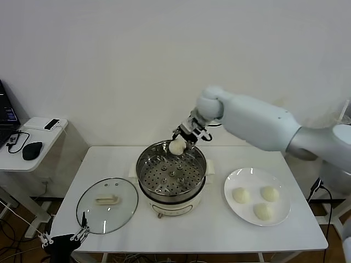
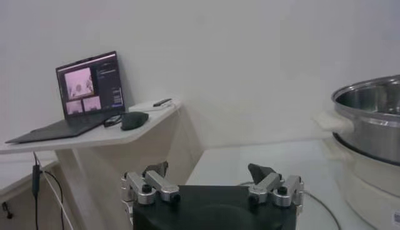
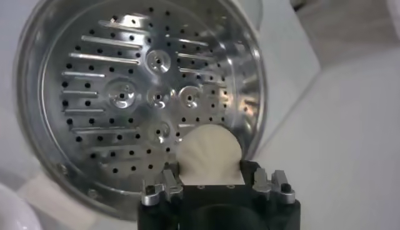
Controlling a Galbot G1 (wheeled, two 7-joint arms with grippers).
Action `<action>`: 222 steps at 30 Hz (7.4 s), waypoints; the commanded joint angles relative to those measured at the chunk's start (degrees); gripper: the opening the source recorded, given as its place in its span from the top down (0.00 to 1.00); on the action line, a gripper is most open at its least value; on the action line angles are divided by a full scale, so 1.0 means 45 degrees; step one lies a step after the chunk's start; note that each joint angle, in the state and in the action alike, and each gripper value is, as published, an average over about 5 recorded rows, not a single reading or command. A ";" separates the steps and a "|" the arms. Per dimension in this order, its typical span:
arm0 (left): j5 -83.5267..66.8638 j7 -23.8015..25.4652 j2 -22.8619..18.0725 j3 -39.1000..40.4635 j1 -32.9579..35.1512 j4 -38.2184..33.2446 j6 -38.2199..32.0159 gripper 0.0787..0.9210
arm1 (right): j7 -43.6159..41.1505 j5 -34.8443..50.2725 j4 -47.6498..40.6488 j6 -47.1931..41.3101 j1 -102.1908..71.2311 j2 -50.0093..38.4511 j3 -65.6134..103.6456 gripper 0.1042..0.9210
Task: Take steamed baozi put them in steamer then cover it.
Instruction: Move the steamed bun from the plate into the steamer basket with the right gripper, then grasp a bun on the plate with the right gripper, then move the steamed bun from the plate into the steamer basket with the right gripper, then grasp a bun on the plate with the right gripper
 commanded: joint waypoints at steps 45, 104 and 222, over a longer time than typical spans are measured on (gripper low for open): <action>-0.0679 0.0232 0.0752 -0.0184 -0.0276 -0.0905 0.0482 0.12 | -0.0650 0.3061 0.6243 -0.5276 0.2839 -0.6869 -0.0838 0.12; 0.0273 0.0273 0.0888 0.0553 -0.0698 -0.0674 0.0893 0.12 | 0.0015 -0.1111 0.3005 -0.7874 -0.8179 -0.6311 0.5807 0.12; -0.0225 0.0391 0.1172 0.0731 -0.1608 -0.0531 0.1214 0.12 | -0.1749 0.2132 0.8386 -0.8152 -0.0481 -1.0731 0.0782 0.12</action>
